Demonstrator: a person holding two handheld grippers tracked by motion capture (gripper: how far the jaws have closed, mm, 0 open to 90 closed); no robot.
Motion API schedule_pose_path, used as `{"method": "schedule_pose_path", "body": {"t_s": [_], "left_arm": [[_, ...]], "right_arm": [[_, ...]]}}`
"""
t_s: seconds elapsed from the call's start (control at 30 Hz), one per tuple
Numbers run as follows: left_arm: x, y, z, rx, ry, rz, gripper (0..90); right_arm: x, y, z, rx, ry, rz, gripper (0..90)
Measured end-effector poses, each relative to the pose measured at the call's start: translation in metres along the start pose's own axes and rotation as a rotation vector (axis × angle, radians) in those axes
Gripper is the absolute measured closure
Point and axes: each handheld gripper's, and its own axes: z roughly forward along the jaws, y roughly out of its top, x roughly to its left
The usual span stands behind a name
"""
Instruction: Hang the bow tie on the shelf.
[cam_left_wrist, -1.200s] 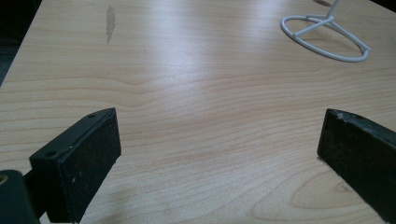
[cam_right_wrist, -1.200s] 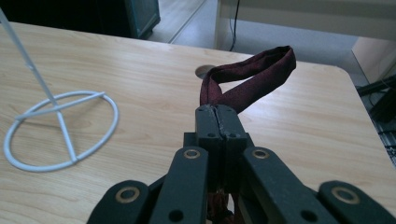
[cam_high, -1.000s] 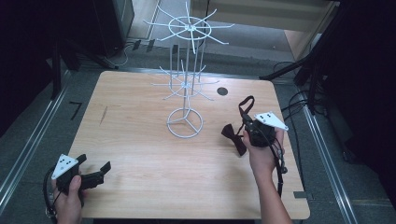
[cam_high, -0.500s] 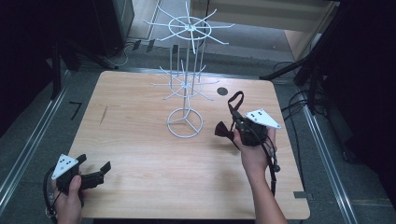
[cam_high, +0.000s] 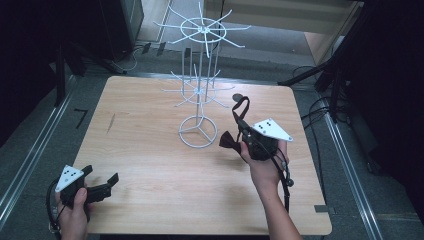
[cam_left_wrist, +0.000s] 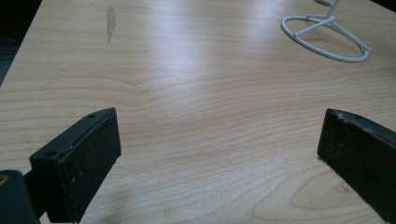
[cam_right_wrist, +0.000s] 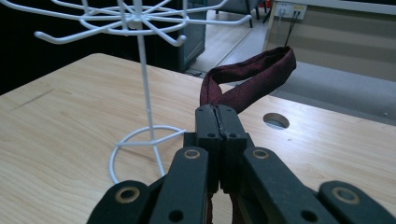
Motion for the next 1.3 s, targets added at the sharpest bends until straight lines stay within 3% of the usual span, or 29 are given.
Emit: {"method": "schedule_pose_path", "body": {"t_s": [0.8, 1.13, 1.3], "left_arm": [[0.0, 0.0, 0.0, 0.001, 0.004, -0.001, 0.1], [0.0, 0.0, 0.0, 0.002, 0.003, -0.002, 0.1], [0.0, 0.0, 0.0, 0.002, 0.0, -0.005, 0.1]], "right_arm": [[0.015, 0.027, -0.022, -0.064, 0.043, -0.012, 90.0], [0.03, 0.025, -0.011, -0.049, 0.088, -0.028, 90.0], [0.026, 0.014, 0.0, -0.032, 0.088, 0.017, 90.0]]}}
